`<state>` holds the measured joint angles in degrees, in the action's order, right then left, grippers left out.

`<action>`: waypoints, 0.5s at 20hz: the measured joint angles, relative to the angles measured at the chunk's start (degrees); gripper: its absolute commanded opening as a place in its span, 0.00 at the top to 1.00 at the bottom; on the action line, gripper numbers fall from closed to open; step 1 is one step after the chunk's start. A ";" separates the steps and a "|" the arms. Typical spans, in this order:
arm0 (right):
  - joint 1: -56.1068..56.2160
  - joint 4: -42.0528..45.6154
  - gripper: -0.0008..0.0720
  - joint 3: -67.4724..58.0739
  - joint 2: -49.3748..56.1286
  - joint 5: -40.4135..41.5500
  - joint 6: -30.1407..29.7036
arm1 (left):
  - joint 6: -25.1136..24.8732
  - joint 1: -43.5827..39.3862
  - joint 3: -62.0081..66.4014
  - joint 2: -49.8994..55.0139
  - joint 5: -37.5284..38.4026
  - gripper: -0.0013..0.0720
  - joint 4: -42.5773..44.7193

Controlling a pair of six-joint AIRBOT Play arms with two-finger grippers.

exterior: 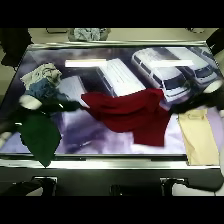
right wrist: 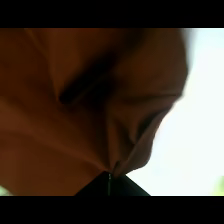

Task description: Fold the shirts.

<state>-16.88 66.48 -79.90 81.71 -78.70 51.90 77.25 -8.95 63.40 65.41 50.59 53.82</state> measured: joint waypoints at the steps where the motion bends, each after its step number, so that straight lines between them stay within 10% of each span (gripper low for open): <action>1: 0.00 0.87 0.92 -3.96 -4.13 0.70 -0.42 | 1.20 1.38 4.66 -3.43 0.28 0.96 2.62; 10: 0.00 11.58 0.92 -23.56 -42.69 18.69 5.33 | 11.74 12.46 37.18 -26.08 0.81 0.96 17.81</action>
<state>-16.88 78.06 -103.46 39.03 -60.01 57.23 88.99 3.51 100.57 39.33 51.40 71.64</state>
